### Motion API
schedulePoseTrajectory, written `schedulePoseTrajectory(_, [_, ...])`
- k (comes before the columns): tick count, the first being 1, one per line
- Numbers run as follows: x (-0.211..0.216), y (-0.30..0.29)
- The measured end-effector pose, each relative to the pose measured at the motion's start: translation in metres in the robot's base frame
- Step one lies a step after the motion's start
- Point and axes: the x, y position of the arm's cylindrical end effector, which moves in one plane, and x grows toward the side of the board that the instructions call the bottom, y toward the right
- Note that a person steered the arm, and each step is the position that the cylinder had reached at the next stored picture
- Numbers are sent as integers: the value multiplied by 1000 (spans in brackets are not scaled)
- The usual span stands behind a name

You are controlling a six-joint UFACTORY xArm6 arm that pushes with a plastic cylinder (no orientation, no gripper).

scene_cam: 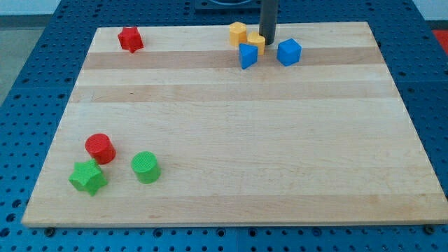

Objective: Move yellow hexagon to the center top

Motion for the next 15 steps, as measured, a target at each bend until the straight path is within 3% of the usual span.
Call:
schedulePoseTrajectory(4, [-15,-55])
schedulePoseTrajectory(7, [-44,-26])
schedulePoseTrajectory(8, [-49,-41])
schedulePoseTrajectory(15, [-40,-72])
